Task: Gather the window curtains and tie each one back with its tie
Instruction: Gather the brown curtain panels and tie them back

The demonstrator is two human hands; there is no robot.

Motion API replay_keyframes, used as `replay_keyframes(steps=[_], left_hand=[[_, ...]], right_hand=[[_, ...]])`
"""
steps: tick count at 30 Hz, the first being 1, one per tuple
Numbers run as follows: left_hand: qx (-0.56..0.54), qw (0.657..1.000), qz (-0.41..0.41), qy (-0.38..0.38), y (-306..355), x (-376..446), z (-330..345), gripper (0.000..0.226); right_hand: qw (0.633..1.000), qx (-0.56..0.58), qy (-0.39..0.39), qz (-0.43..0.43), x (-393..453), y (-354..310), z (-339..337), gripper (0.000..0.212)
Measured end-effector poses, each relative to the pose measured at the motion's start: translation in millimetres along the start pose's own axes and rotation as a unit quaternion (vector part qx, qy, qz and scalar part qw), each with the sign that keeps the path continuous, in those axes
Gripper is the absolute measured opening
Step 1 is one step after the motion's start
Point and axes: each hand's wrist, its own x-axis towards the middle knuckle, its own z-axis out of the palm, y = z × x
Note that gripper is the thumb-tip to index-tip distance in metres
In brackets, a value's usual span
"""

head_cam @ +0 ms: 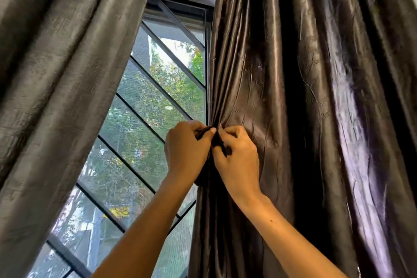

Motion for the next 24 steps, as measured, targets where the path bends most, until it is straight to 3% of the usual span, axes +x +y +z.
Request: replay_keyframes(steps=[3,5,8,11,13,15,17,19,22,24], left_hand=[[-0.047,0.998,-0.019,-0.022,-1,0,-1,0.029],[-0.038,0.999,-0.02,-0.029,2,1,-1,0.036],[-0.013,0.999,-0.027,-0.03,3,6,0,0.028],[0.017,1.0,-0.024,-0.011,1,7,1,0.016],[0.02,0.999,-0.028,0.0,0,6,2,0.015],[0.017,0.999,-0.031,-0.001,1,6,4,0.015],[0.019,0.999,-0.028,-0.005,3,6,5,0.015],[0.021,0.999,-0.025,-0.006,4,5,7,0.015],[0.015,1.0,-0.02,-0.011,7,3,11,0.015],[0.008,1.0,-0.012,-0.014,12,0,15,0.017]], right_hand=[[0.999,-0.019,-0.036,-0.015,-2,5,-1,0.037],[0.997,-0.039,-0.061,-0.018,-3,7,-2,0.028],[0.994,-0.045,-0.091,-0.049,-5,10,-8,0.02],[0.992,-0.106,-0.025,-0.058,-1,19,-16,0.031],[0.992,-0.117,0.031,0.037,6,26,-22,0.04],[0.984,-0.081,0.005,0.16,14,34,-28,0.076],[0.974,0.026,-0.033,0.221,20,41,-32,0.095],[0.97,0.083,-0.035,0.227,21,43,-35,0.086],[0.991,-0.031,0.044,0.125,18,36,-36,0.038],[0.994,-0.081,0.053,0.057,14,25,-33,0.032]])
